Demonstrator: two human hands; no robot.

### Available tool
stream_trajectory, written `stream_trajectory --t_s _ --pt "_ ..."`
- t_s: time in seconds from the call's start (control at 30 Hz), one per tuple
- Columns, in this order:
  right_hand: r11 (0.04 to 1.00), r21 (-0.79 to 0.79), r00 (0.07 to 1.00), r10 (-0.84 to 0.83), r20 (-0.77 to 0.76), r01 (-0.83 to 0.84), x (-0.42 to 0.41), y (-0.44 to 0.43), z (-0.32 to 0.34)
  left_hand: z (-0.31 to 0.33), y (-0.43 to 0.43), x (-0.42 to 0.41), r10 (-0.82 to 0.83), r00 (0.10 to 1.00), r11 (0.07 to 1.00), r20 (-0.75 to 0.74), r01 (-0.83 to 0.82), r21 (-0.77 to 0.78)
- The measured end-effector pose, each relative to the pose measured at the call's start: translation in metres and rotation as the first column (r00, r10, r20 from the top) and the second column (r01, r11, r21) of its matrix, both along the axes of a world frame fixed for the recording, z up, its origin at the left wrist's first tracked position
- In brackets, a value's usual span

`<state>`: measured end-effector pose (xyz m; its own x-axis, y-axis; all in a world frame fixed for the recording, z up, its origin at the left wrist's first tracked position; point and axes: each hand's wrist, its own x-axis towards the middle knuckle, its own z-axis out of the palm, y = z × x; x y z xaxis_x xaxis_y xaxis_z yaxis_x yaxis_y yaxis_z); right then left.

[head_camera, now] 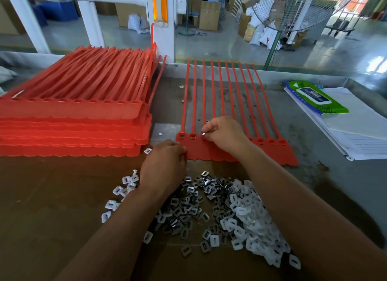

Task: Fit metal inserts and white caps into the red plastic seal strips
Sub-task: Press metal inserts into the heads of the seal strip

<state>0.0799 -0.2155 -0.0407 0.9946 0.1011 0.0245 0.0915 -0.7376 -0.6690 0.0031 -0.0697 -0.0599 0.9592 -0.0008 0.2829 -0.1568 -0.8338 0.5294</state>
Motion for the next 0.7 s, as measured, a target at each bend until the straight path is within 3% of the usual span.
stream_trajectory --t_s 0.43,0.6,0.7 --pt "0.998 -0.046 0.994 0.04 0.097 -0.036 -0.008 -0.003 -0.001 0.0 -0.001 0.001 -0.003 1.0 1.0 0.005 0.003 0.006" --pt "0.972 -0.214 0.984 0.124 0.127 -0.095 -0.012 -0.005 0.002 0.0 -0.001 0.001 -0.005 1.0 1.0 0.006 0.005 0.012" --pt "0.908 -0.385 0.968 0.222 0.113 -0.164 -0.014 -0.008 0.004 0.0 -0.001 0.001 -0.013 1.0 1.0 -0.003 0.013 0.021"
